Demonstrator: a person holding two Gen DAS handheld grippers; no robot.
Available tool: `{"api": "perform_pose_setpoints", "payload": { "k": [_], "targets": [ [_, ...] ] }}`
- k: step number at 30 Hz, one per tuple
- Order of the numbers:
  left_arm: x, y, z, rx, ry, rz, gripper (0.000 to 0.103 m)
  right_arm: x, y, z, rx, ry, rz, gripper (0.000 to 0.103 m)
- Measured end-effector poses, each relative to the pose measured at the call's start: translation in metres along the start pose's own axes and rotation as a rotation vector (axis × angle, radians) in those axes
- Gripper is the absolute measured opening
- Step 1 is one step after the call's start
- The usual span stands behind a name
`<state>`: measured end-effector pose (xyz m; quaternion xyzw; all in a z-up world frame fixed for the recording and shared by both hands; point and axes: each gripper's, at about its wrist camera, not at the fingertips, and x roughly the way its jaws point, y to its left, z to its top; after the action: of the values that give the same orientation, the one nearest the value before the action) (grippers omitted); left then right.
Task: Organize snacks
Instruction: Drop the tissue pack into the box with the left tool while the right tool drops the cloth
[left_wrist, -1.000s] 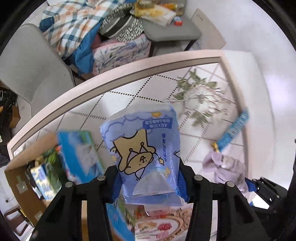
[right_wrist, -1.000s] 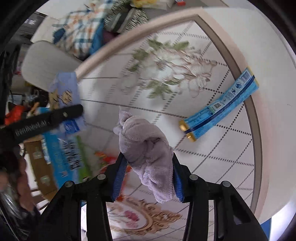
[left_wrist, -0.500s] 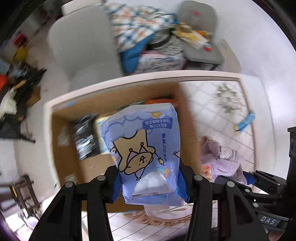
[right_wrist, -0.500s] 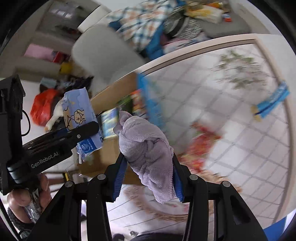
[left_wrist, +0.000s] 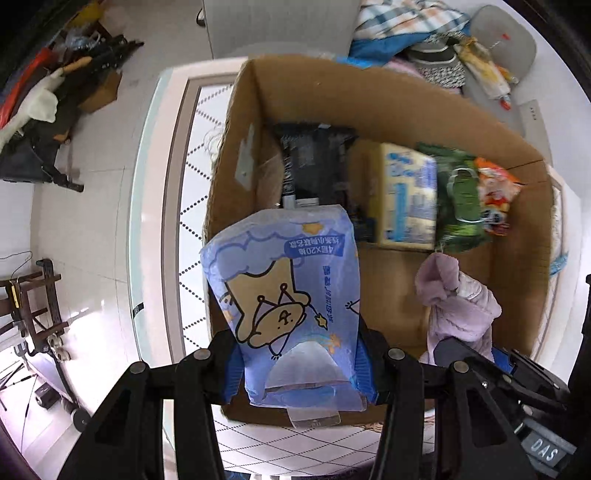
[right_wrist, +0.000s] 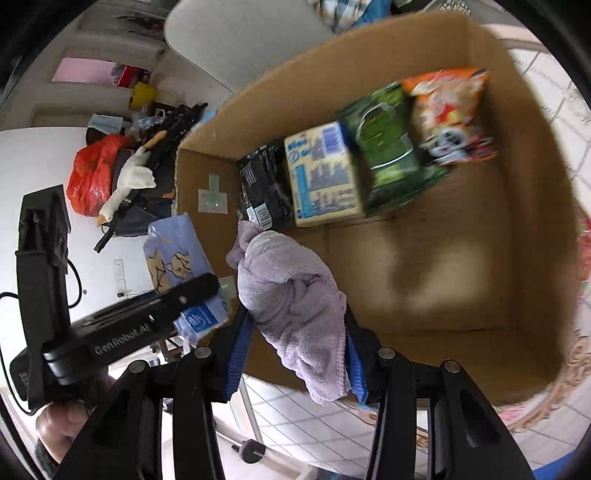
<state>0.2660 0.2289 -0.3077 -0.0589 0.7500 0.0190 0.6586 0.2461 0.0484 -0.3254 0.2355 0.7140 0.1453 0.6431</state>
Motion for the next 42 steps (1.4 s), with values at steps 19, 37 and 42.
{"api": "perform_pose_setpoints", "payload": {
  "k": [19, 37, 42],
  "targets": [
    [0.022, -0.003, -0.002, 0.015, 0.059, -0.046, 0.07, 0.035, -0.005, 0.001, -0.006, 0.042, -0.054, 0.069],
    [-0.048, -0.013, -0.063, -0.006, -0.238, 0.08, 0.103, -0.043, 0.008, -0.029, -0.249, -0.105, -0.451, 0.098],
    [-0.066, -0.026, -0.08, 0.009, -0.305, 0.093, 0.103, -0.063, 0.012, -0.045, -0.293, -0.188, -0.514, 0.099]
  ]
}}
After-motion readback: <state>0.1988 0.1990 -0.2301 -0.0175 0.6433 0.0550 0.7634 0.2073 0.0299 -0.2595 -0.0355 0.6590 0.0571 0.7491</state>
